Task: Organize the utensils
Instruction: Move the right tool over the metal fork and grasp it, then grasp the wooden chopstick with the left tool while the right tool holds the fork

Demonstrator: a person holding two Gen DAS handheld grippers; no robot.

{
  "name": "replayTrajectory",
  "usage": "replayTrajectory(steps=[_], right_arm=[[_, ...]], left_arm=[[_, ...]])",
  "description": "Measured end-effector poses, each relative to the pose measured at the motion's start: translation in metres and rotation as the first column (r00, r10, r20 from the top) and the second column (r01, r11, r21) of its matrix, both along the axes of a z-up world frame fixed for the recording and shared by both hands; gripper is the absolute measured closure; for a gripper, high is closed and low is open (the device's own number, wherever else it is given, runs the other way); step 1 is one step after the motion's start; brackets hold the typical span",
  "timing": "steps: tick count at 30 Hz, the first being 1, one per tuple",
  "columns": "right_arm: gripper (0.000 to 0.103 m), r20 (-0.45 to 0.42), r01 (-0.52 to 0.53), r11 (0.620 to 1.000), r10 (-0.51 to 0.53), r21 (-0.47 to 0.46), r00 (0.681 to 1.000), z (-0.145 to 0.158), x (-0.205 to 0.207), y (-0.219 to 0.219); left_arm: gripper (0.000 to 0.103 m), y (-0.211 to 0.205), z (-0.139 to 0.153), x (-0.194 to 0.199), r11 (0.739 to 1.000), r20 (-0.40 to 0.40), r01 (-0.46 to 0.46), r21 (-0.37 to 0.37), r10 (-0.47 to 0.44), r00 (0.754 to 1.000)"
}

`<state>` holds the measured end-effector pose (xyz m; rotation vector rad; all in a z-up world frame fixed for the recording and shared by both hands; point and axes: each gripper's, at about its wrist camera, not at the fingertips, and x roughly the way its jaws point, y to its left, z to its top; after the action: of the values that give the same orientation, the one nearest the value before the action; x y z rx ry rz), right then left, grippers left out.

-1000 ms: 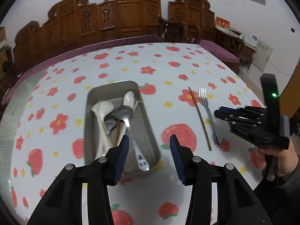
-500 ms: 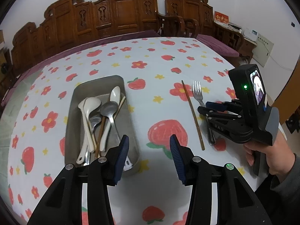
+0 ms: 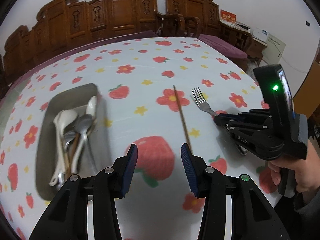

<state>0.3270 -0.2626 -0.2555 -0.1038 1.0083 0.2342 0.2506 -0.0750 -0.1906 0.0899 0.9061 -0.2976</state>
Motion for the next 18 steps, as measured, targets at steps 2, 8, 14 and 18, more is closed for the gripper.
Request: replayTrajectory(steps=[2,8,14,18], right_arm=[[0.095,0.006,0.003,1.0,-0.003,-0.003,1.0,0.002,0.0,-0.004],[0.095,0.011,0.006,1.0,-0.006,0.013,1.0,0.005,0.002,-0.011],[0.095,0.013,0.005,1.0,-0.006,0.019,1.0,0.007,0.003,-0.015],[0.094,0.016,0.008,1.0,-0.009,0.028,1.0,0.008,0.002,-0.018]], left_arm=[[0.06,-0.008,-0.006,0.005,1.0,-0.01,0.008,-0.001,-0.008,1.0],[0.066,-0.033,-0.027,0.02,0.999,-0.049,0.042,-0.003,-0.042,0.998],[0.079,-0.049,-0.046,0.033,0.998,-0.088,0.055,0.01,-0.054,0.995],[0.086,-0.054,-0.052,0.039,0.998,-0.1,0.053,0.019,-0.051,0.994]])
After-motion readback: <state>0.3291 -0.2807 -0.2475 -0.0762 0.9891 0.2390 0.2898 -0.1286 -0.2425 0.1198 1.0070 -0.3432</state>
